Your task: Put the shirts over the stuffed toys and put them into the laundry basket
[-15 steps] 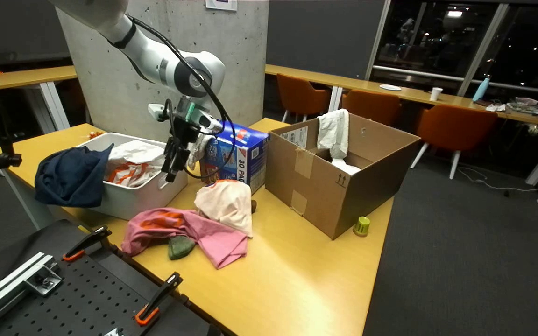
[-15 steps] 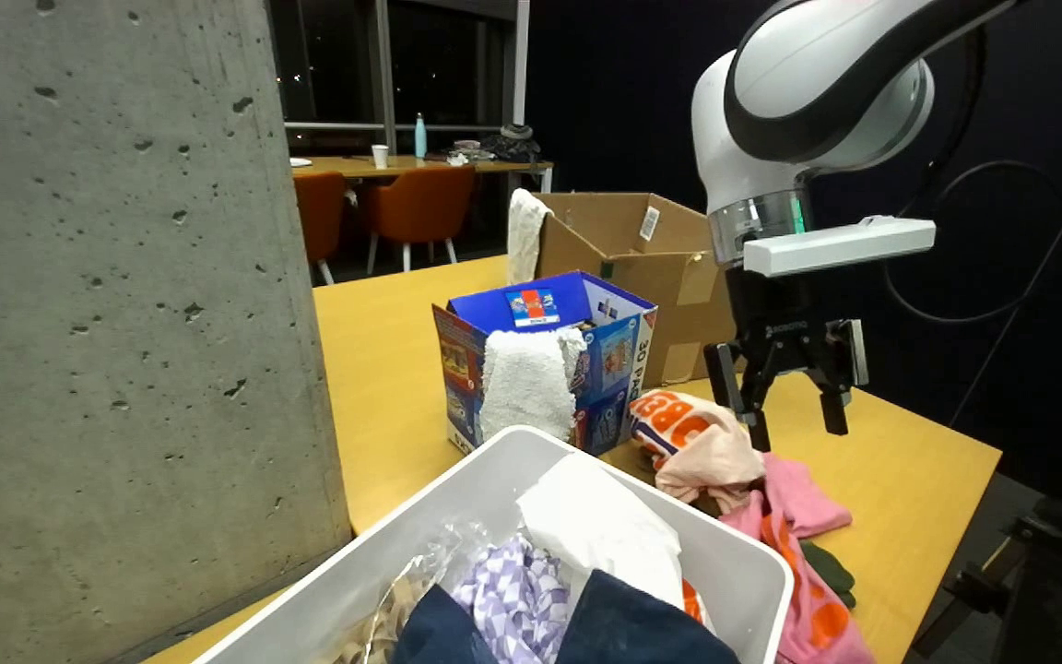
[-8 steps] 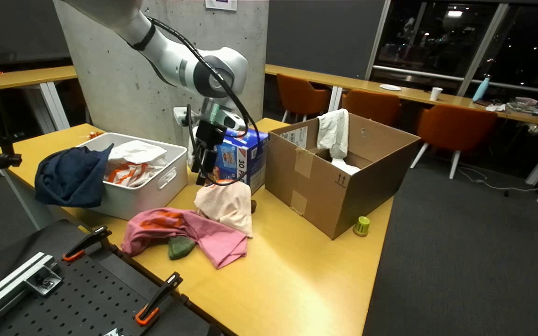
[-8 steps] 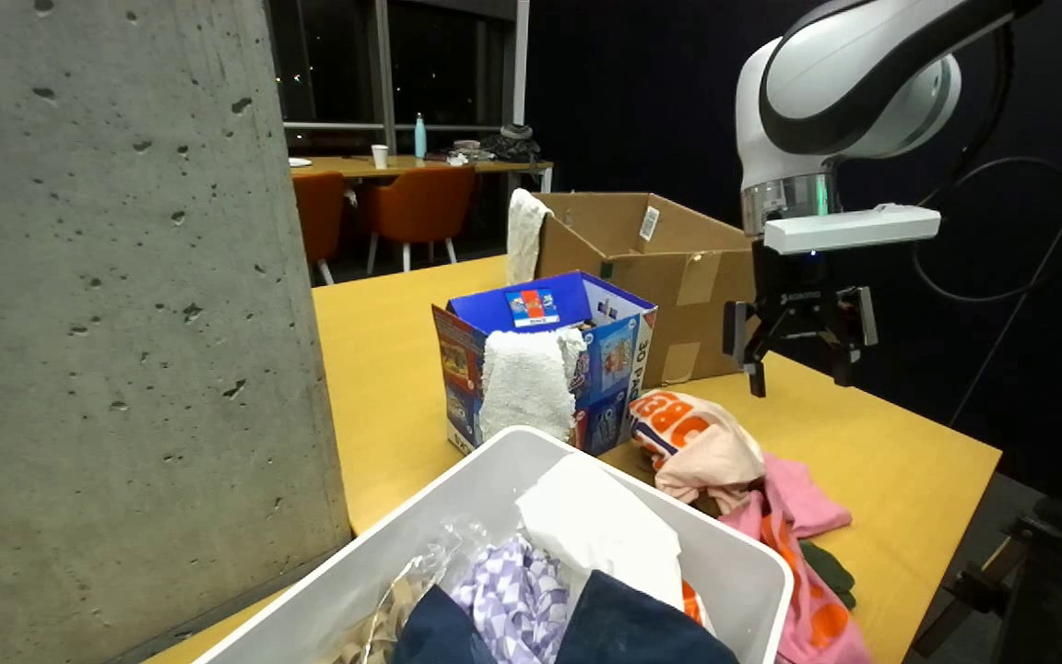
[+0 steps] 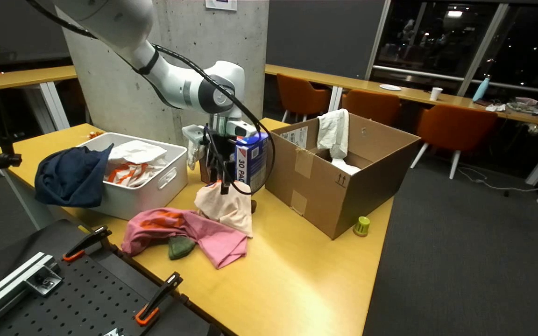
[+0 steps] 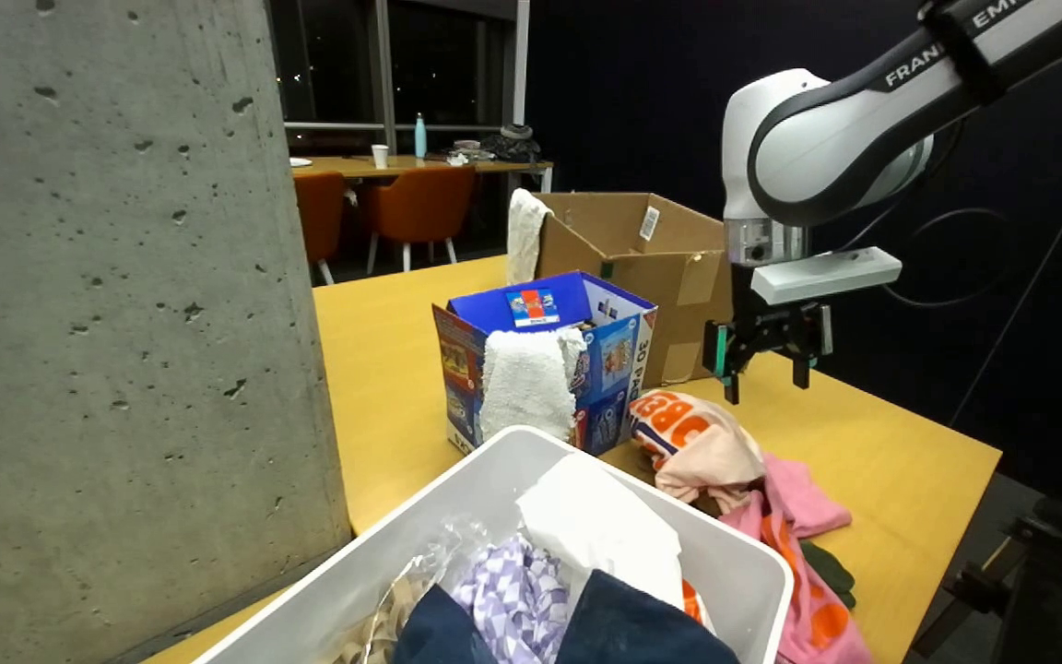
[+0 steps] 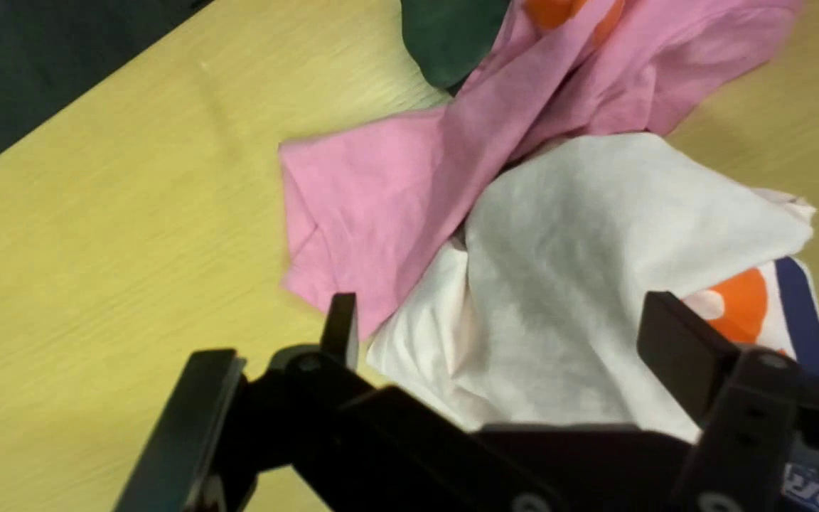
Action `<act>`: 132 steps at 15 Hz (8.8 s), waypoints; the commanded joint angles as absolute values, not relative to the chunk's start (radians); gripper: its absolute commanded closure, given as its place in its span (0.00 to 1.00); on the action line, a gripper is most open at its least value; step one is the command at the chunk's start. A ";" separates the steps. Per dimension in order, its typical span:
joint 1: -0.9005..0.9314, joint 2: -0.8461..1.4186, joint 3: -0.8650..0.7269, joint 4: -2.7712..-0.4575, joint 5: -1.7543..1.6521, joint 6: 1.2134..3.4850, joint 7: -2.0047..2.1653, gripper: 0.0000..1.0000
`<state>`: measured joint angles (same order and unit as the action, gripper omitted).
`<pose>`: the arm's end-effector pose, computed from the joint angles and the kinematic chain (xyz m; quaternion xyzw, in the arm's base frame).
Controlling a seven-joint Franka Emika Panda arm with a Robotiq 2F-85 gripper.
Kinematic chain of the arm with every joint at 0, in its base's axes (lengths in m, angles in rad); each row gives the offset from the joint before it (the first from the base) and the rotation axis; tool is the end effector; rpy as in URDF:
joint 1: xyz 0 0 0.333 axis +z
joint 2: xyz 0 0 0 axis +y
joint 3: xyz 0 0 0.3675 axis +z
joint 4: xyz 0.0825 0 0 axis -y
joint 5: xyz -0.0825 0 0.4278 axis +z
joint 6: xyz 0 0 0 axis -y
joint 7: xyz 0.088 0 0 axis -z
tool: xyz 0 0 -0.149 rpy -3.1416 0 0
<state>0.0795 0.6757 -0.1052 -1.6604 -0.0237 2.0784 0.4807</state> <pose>0.7074 -0.0149 0.1672 0.9628 -0.2344 -0.1137 0.0711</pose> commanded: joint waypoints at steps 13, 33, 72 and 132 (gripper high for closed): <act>0.234 0.605 -0.214 -1.855 -0.228 2.240 0.818 0.00; 0.338 0.688 -0.300 -1.957 -1.003 2.869 1.222 0.00; 0.645 0.808 -0.604 -2.015 -0.356 2.858 0.755 0.94; 1.578 0.682 -1.144 -2.228 -0.313 3.148 -0.116 0.21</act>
